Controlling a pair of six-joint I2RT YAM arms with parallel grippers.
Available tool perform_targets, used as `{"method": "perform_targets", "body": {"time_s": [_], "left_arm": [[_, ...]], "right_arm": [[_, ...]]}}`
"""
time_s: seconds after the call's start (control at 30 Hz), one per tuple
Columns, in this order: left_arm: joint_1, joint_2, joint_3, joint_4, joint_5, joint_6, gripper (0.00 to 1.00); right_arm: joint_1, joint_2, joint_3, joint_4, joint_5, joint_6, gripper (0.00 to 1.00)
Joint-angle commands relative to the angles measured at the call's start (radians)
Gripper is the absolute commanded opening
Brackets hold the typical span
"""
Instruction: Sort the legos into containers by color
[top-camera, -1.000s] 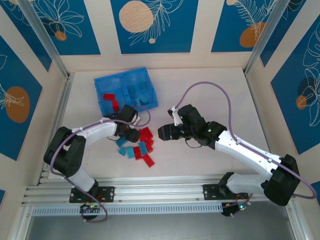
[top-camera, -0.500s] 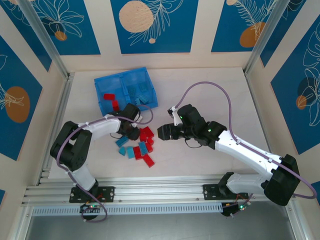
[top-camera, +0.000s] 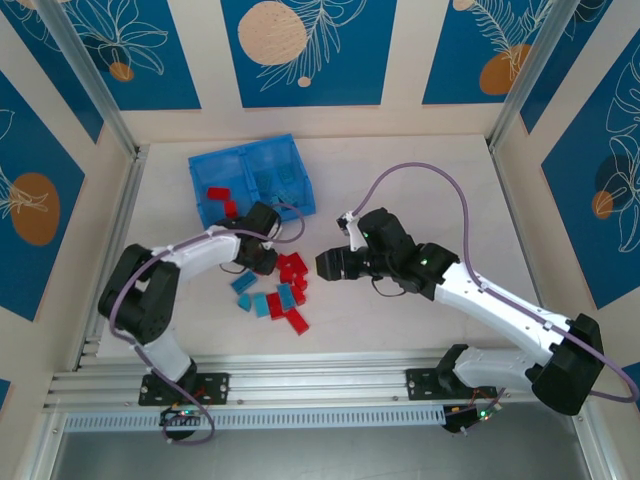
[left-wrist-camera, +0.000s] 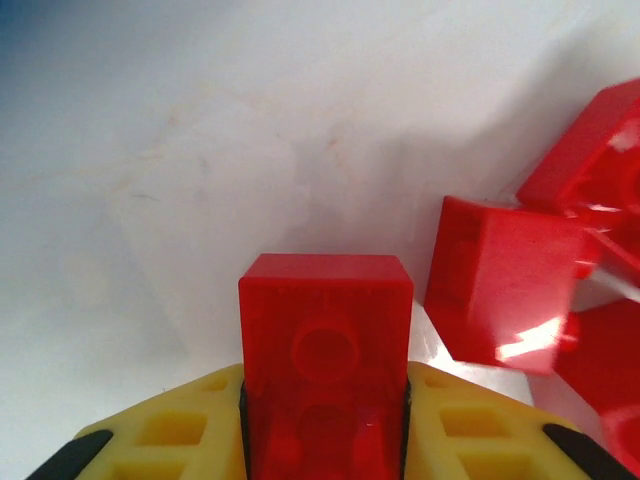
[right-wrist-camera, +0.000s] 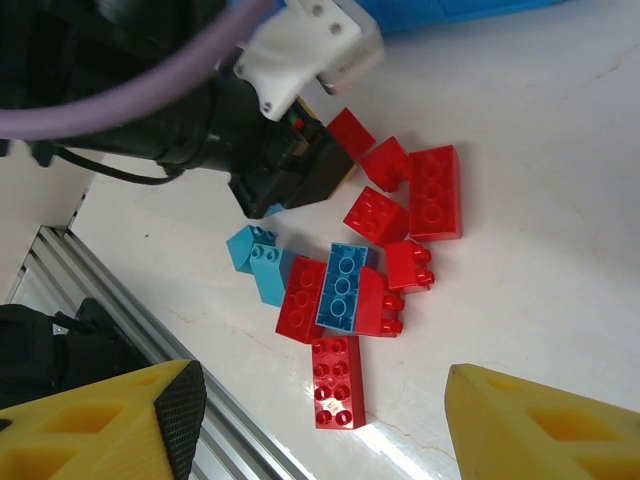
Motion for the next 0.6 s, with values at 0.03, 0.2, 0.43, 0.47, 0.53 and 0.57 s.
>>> {"method": "perform_targets", "body": {"time_s": [0.03, 0.2, 0.43, 0.47, 0.53, 0.57], "left_arm": [[-0.003, -0.187, 0.037, -0.035, -0.127, -0.047, 0.32], [0.046, -0.238, 0.109, -0.03, -0.338, -0.119, 0.32], [0.211, 0.0, 0.368, -0.058, -0.369, -0.256, 0.3], [0.231, 0.044, 0.412, -0.057, -0.357, -0.265, 0.3], [0.266, 0.136, 0.502, -0.051, -0.291, -0.262, 0.3], [0.281, 0.186, 0.559, -0.067, -0.246, -0.267, 0.3]], "right_arm": [[0.006, -0.024, 0.039, -0.003, 0.012, 0.01, 0.67], [0.006, -0.019, 0.042, 0.011, 0.014, 0.009, 0.67], [0.006, -0.013, 0.052, 0.012, 0.005, 0.007, 0.67], [0.006, -0.014, 0.053, 0.006, 0.006, 0.006, 0.67], [0.006, -0.02, 0.054, -0.003, 0.01, 0.003, 0.67], [0.006, -0.024, 0.052, -0.007, 0.014, 0.002, 0.67]]}}
